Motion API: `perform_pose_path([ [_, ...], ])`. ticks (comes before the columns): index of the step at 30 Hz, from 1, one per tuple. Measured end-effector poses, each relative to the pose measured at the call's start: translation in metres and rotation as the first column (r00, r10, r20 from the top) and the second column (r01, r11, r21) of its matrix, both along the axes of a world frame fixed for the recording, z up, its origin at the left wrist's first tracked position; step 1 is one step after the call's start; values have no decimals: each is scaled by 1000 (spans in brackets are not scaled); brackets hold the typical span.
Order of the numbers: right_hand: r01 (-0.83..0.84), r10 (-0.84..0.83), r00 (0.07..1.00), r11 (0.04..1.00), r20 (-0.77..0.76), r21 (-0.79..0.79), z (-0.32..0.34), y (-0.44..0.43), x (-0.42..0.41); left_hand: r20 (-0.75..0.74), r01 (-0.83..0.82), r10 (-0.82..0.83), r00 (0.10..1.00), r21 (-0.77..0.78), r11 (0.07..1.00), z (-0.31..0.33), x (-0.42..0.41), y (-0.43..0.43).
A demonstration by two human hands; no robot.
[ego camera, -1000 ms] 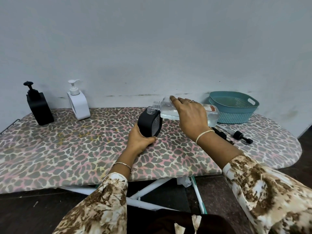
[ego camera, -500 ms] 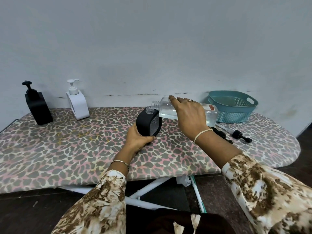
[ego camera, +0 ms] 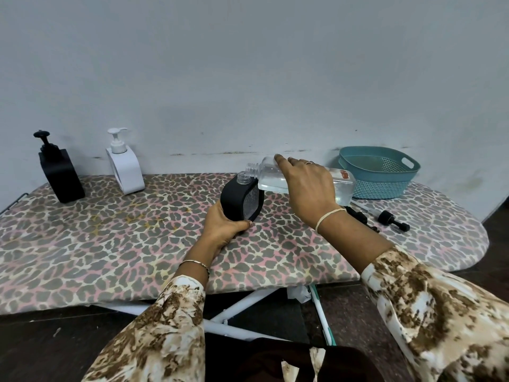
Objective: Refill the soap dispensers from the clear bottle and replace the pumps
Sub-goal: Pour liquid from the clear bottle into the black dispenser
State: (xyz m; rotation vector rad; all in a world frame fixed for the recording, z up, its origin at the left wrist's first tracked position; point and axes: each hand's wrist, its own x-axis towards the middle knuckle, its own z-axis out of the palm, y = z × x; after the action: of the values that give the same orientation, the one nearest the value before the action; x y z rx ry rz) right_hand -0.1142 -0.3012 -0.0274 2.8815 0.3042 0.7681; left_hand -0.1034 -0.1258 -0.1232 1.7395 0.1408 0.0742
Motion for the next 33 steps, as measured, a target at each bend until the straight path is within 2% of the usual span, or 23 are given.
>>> perform_pose_path([
  [33, 6, -7, 1000, 999, -10, -39, 6, 4, -3, 33, -16, 16, 999, 10, 1000, -4, 4, 1],
])
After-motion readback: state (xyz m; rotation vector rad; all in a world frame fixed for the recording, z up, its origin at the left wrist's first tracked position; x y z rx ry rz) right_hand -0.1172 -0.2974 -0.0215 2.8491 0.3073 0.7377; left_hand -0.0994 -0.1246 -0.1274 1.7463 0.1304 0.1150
